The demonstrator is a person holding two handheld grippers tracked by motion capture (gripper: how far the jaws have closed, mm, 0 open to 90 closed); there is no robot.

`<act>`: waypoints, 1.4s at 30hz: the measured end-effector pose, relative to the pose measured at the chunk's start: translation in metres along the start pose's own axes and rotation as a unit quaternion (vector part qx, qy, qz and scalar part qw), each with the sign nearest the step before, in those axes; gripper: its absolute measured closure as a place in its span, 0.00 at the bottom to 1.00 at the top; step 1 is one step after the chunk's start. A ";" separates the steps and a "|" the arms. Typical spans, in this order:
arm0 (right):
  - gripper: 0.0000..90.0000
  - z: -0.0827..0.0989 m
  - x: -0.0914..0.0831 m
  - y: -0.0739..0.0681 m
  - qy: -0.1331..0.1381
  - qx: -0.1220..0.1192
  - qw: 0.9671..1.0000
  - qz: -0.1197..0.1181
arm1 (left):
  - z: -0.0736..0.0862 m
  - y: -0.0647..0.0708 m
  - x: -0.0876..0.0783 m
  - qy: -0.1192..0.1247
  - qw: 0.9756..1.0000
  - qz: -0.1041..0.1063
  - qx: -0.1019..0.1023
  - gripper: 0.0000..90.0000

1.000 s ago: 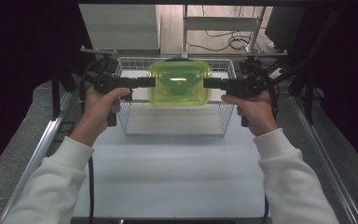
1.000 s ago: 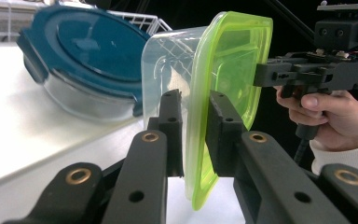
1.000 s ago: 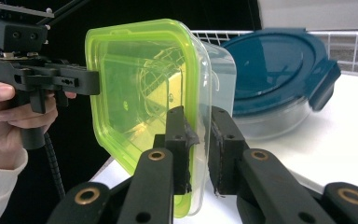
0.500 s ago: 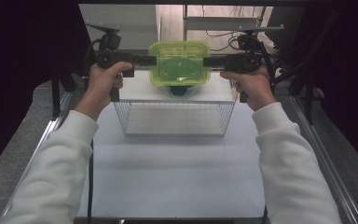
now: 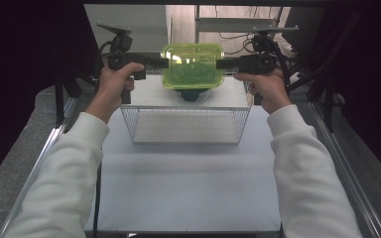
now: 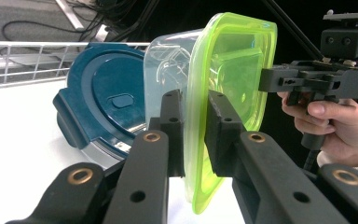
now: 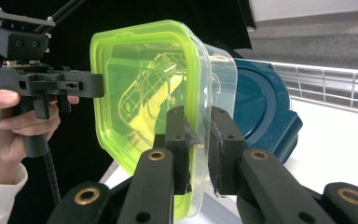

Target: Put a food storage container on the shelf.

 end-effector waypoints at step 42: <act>0.37 -0.024 0.036 0.043 0.037 0.132 0.990 -0.033 | -0.005 -0.042 0.027 0.047 0.996 -0.052 -0.064 0.36</act>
Point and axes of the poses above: each handheld gripper's, and its own axes: x roughly forward along the jaws, z roughly out of its underside, y roughly to its right, the point moved 2 cm from there along x, roughly forward along the jaws, and after that the axes turned 15 degrees about x, right-handed, at the moved point
